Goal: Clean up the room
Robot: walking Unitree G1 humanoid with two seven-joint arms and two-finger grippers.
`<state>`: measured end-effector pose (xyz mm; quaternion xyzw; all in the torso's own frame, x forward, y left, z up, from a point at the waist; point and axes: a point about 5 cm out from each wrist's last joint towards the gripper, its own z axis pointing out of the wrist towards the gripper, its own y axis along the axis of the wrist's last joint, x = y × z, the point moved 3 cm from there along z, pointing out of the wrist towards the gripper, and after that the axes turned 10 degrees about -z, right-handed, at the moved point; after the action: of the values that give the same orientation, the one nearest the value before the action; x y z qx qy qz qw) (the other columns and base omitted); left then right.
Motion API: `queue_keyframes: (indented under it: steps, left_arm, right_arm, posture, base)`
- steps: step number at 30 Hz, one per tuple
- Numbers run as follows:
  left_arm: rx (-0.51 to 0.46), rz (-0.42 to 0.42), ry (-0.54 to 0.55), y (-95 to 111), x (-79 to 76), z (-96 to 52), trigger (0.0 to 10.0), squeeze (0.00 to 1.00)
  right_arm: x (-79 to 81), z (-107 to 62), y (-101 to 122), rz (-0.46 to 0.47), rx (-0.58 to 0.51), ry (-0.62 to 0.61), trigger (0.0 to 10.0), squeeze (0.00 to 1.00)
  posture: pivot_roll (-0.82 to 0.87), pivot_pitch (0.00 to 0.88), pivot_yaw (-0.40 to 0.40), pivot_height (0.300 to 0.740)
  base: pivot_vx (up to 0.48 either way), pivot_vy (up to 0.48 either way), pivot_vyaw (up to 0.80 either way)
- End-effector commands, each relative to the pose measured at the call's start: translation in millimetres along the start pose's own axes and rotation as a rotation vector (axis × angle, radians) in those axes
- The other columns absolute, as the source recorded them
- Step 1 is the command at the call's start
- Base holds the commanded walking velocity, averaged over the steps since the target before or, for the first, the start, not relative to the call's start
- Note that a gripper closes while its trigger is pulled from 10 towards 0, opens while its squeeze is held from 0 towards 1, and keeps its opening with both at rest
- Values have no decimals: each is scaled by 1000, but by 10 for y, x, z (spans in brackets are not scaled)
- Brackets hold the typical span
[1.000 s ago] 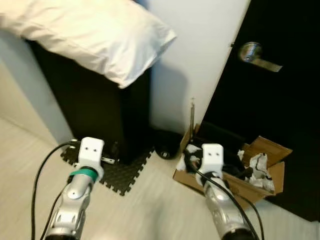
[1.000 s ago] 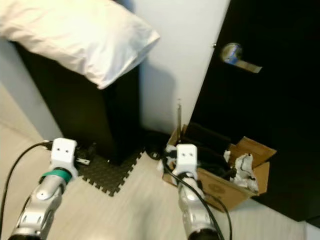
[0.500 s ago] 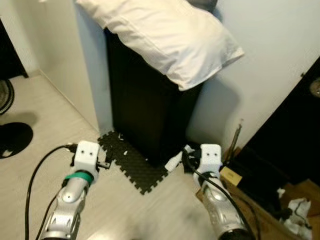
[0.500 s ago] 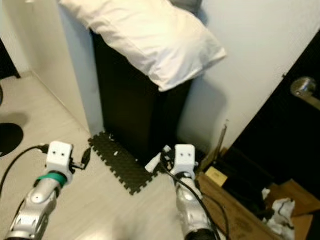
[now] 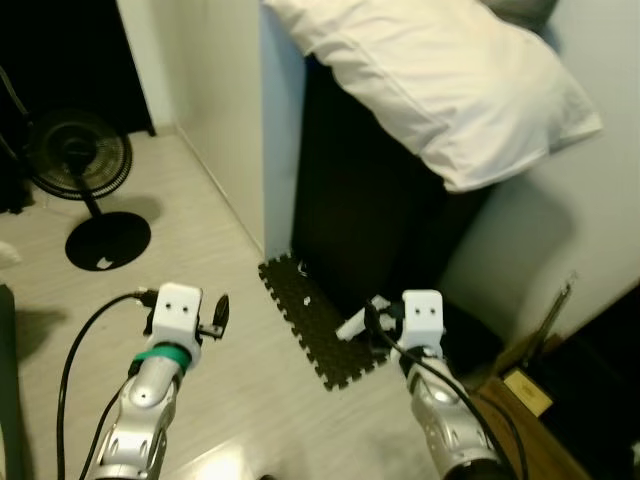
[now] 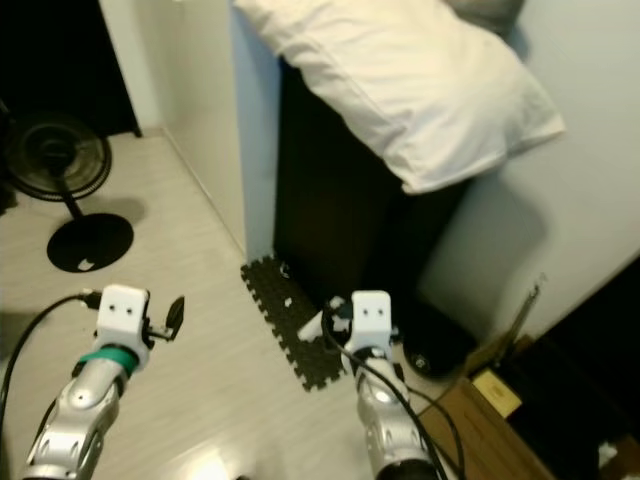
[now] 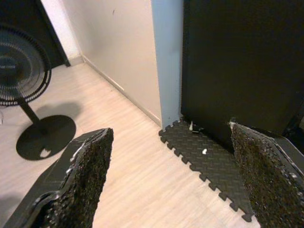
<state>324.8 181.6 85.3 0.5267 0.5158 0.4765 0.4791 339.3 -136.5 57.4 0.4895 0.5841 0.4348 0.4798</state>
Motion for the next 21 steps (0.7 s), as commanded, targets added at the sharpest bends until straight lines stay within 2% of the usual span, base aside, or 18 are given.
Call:
queue_keyframes:
  steps: [1, 16, 21]
  left_arm:
    - [39, 6, 15, -88, 49, -31, 10000, 0]
    - [68, 28, 41, -124, 84, -6, 10000, 0]
    - [106, 49, 58, -189, 110, -21, 10000, 0]
  right_arm:
    - [30, -26, -65, 9, 23, 10, 10000, 0]
    - [52, -20, -93, 18, 39, 26, 10000, 0]
    - [83, -21, -111, 17, 52, 42, 10000, 0]
  posture:
    - [147, 0, -14, 740]
    - [150, 0, -14, 740]
    - [150, 0, -14, 740]
  base:
    - [0, 0, 781]
    - [0, 0, 781]
    - [0, 0, 781]
